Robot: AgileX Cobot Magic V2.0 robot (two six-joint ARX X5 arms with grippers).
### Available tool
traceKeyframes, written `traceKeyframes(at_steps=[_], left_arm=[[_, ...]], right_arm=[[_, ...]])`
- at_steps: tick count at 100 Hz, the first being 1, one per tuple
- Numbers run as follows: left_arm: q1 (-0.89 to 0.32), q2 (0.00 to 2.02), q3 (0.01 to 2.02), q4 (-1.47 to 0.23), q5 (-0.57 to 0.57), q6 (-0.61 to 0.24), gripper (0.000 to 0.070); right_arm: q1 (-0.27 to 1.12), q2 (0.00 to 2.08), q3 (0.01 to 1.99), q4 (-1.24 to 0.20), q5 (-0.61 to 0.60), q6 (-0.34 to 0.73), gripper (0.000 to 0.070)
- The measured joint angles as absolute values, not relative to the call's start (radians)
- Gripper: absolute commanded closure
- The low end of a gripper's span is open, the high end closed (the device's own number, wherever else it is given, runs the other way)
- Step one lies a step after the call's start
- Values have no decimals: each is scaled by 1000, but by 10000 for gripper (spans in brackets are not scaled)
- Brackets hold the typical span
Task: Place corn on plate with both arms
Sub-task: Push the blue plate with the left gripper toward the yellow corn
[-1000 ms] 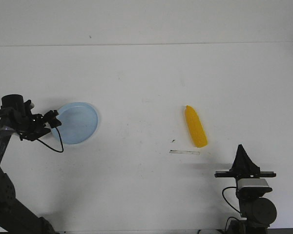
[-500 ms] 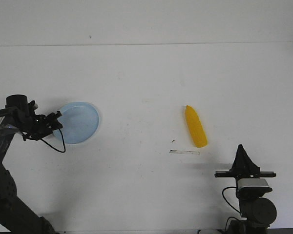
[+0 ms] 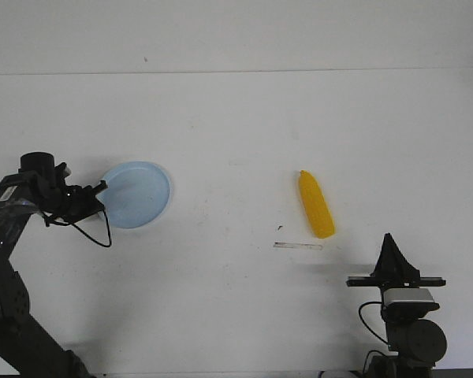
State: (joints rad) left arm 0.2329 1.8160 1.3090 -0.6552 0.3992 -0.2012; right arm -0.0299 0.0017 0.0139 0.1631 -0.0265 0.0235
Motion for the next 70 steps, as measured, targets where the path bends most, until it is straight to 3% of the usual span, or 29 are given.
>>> traceKeyframes(at_steps=[36, 70], left_arm=[[146, 1713, 1309, -661, 395, -226, 700], [-134, 1704, 1309, -631, 395, -276, 700]], right_arm=[[-30, 2, 14, 163, -27, 23, 696], [-30, 2, 14, 163, -27, 23, 696]])
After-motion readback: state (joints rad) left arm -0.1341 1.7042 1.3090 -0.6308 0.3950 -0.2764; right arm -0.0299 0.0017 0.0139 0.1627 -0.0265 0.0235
